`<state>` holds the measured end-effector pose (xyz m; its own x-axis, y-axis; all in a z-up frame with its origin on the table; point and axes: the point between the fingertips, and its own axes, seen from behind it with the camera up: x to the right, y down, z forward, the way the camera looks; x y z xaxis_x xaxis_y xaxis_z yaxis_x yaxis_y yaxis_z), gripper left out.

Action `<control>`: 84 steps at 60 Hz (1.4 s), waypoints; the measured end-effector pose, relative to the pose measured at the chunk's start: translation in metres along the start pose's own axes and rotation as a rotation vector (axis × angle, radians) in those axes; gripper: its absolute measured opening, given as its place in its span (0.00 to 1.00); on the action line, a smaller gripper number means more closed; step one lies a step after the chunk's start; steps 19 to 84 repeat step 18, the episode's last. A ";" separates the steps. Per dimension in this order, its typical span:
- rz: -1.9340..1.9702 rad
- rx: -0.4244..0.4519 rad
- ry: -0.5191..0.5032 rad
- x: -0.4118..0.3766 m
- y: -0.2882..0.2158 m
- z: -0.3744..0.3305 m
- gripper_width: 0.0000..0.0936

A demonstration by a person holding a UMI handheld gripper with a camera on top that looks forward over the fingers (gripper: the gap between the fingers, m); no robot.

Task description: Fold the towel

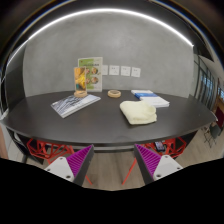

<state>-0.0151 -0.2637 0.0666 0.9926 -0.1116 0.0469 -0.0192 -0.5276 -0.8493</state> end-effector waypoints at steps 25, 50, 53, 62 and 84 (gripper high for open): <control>-0.011 0.035 -0.090 0.016 0.023 -0.024 0.90; -0.011 0.035 -0.090 0.016 0.023 -0.024 0.90; -0.011 0.035 -0.090 0.016 0.023 -0.024 0.90; -0.011 0.035 -0.090 0.016 0.023 -0.024 0.90; -0.011 0.035 -0.090 0.016 0.023 -0.024 0.90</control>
